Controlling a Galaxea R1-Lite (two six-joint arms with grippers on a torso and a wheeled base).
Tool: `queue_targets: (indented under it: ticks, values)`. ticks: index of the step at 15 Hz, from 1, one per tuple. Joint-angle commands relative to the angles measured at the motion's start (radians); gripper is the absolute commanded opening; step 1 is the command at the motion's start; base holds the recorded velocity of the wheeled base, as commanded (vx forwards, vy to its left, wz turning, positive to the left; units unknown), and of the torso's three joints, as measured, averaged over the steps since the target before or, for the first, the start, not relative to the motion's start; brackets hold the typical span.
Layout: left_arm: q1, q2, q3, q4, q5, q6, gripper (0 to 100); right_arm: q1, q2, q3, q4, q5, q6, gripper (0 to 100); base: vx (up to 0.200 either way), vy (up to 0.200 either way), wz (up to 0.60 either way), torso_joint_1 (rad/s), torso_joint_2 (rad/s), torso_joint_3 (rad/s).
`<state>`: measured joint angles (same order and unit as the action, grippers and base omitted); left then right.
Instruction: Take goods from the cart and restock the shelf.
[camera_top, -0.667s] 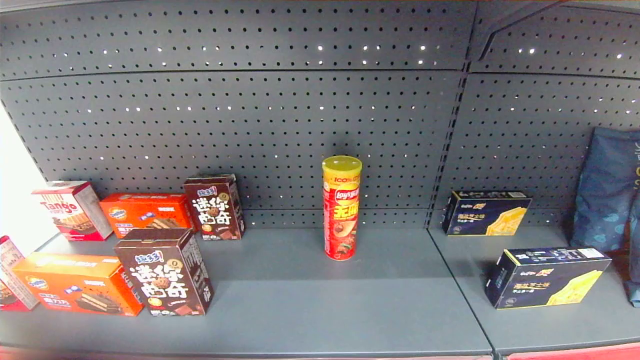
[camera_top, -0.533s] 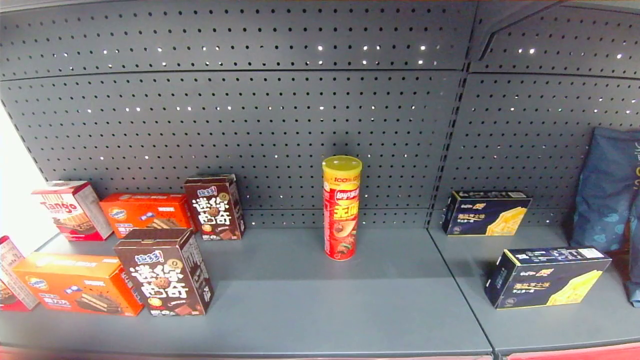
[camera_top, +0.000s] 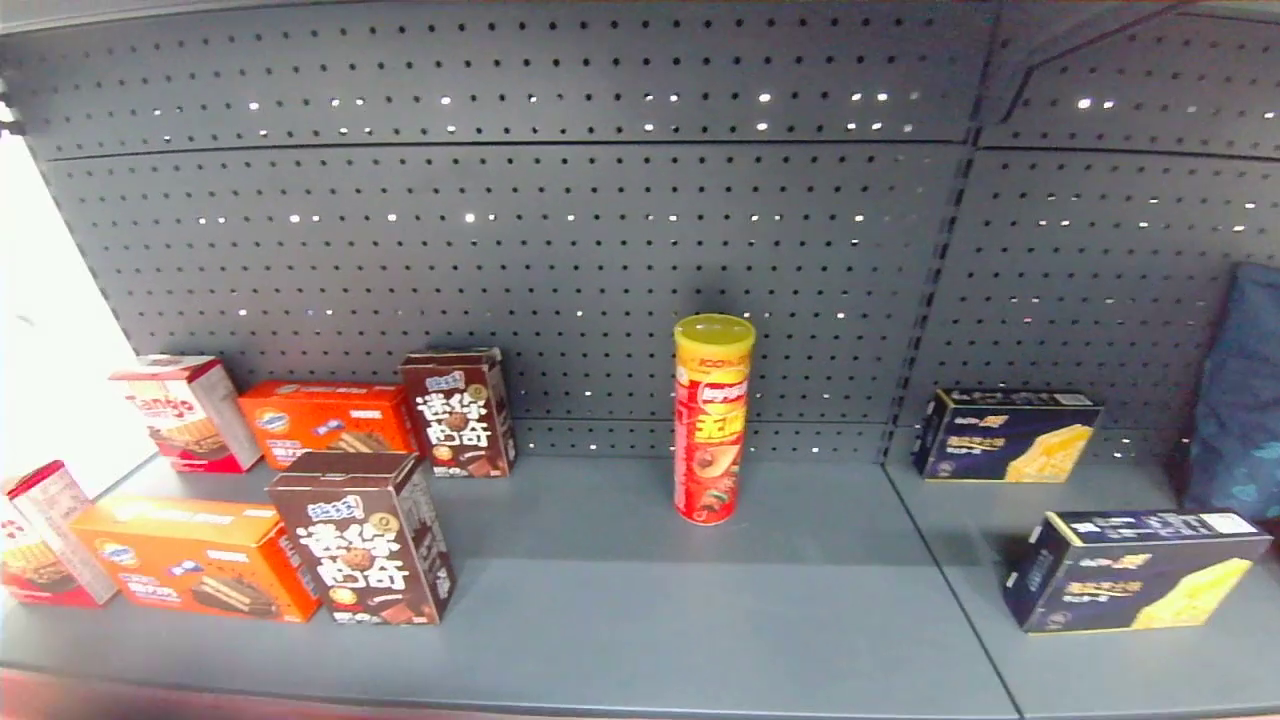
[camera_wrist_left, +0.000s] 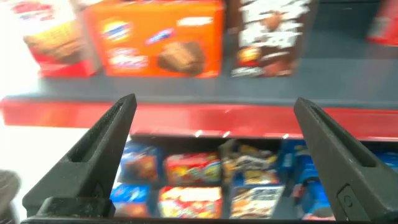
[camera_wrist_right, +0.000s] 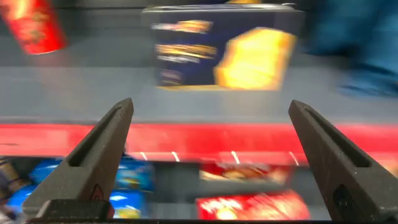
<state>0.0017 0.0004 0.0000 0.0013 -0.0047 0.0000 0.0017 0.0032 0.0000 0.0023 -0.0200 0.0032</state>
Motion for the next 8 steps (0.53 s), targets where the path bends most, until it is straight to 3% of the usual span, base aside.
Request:
queue_targets:
  ticks: [1, 8]
  values:
    - [0.000, 0.000, 0.000, 0.000, 0.000, 0.000, 100, 0.000, 0.000, 0.000, -0.001, 0.000, 0.000, 100, 0.000, 0.000, 0.60, 0.017, 0.02, 0.002]
    - [0.000, 0.000, 0.000, 0.000, 0.000, 0.000, 100, 0.000, 0.000, 0.000, -0.001, 0.000, 0.000, 100, 0.000, 0.000, 0.60, 0.006, 0.00, 0.000]
